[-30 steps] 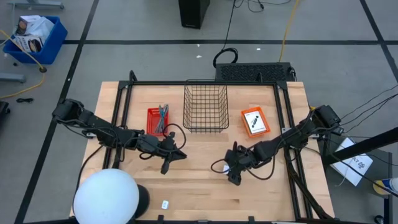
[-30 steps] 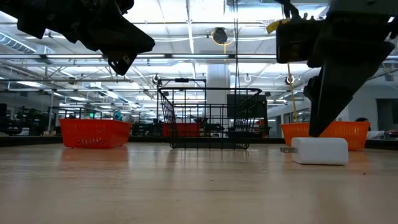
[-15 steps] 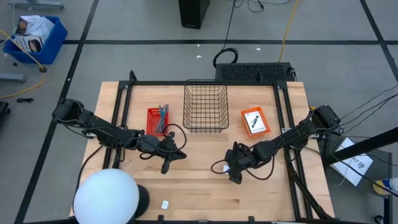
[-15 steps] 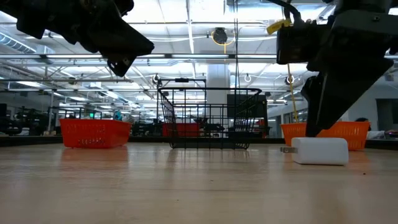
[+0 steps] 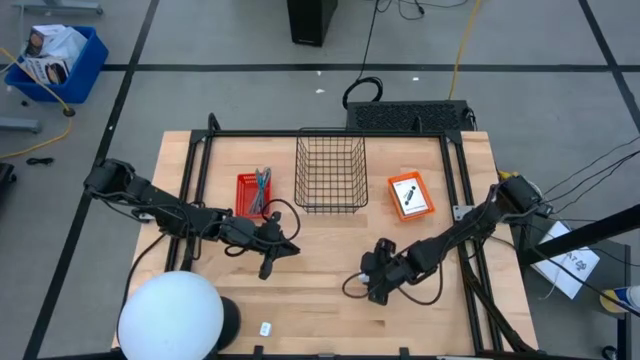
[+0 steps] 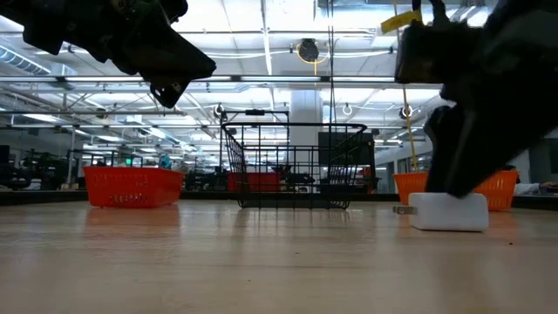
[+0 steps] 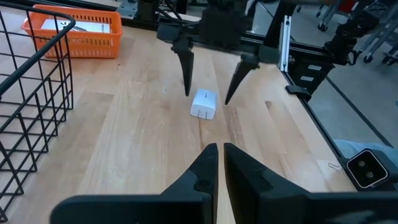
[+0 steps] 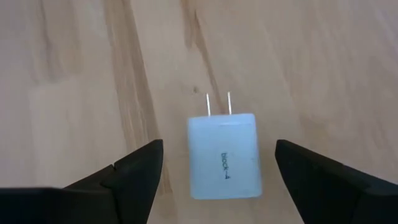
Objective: Pick and place items into bin
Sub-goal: Put the right white charger adapter into the wire basket
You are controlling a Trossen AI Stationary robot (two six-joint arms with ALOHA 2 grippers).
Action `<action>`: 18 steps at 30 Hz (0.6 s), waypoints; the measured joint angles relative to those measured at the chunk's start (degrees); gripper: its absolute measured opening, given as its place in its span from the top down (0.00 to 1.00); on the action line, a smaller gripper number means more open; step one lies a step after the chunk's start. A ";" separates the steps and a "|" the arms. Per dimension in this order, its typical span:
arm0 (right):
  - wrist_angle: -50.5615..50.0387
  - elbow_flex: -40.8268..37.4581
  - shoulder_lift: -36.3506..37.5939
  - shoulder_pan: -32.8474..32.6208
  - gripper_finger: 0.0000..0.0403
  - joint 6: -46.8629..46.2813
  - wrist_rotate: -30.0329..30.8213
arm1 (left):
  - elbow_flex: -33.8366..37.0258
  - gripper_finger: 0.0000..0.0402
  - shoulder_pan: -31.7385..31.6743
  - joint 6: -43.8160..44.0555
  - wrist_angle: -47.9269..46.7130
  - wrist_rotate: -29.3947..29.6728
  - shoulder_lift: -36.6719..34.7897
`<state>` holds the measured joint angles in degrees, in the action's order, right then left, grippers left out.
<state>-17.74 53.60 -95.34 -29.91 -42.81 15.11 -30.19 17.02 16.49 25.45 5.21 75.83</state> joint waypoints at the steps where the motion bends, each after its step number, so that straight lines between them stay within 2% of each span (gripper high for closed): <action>1: 0.03 0.00 -0.69 -0.28 0.26 0.37 0.07 | 0.00 0.92 0.00 0.02 0.00 0.00 0.00; 8: 0.50 0.08 -4.80 -1.02 0.26 1.15 0.20 | 0.00 0.92 0.00 0.00 0.00 0.40 0.00; 18: 0.88 0.02 -4.79 -0.52 0.28 3.07 2.89 | 0.01 0.92 0.00 -0.02 -0.02 0.83 0.00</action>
<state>-16.87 53.63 -100.14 -30.44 -39.75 18.00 -30.18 17.02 16.47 25.43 6.04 75.83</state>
